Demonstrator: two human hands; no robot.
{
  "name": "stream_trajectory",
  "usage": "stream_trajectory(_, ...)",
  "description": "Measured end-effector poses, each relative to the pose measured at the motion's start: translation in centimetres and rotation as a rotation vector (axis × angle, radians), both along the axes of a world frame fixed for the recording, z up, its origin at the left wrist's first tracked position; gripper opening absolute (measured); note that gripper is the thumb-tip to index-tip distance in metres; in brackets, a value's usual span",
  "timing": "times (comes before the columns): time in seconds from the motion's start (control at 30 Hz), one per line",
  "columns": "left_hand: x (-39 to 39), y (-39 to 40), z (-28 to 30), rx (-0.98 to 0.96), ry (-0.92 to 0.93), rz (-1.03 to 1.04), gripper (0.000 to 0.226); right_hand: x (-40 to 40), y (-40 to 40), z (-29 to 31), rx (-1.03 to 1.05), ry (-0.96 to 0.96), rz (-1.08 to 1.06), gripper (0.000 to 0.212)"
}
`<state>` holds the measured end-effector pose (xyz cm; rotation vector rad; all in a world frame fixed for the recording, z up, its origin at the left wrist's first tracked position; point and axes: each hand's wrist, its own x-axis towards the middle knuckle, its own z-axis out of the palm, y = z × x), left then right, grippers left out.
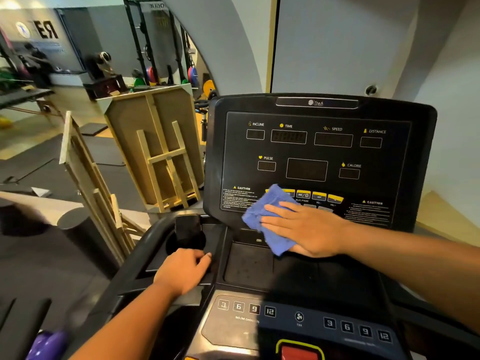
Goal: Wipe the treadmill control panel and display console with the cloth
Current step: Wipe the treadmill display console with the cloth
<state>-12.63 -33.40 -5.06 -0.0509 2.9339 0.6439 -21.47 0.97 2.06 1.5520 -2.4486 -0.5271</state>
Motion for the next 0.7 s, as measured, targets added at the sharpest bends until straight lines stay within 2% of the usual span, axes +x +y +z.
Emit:
stream_trajectory(0.1,0.0,0.1,-0.1,-0.015,0.019,0.012,0.048,-0.6,-6.5,-1.0,-0.081,-0.037,-0.003,0.062)
stream_trajectory(0.2,0.0,0.0,-0.2,-0.024,0.030,0.012,0.049,-0.3,-8.7,-1.4,-0.194,-0.011,-0.022,0.062)
stream_trajectory(0.4,0.2,-0.1,-0.1,-0.011,0.011,-0.017,0.046,1.8,0.6,-2.8,-0.234,0.034,-0.236,0.067)
stream_trajectory(0.53,0.1,-0.2,-0.2,0.012,0.015,-0.012,0.045,4.3,7.0,-3.1,-0.288,0.130,-0.390,0.071)
stream_trajectory(0.63,-0.1,-0.2,-0.2,0.032,0.005,-0.012,0.044,4.6,5.4,-3.2,-0.317,0.170,-0.474,0.072)
stream_trajectory(0.7,-0.1,-0.1,-0.1,0.027,-0.007,-0.016,0.043,3.7,1.2,-3.3,-0.267,0.157,-0.411,0.069)
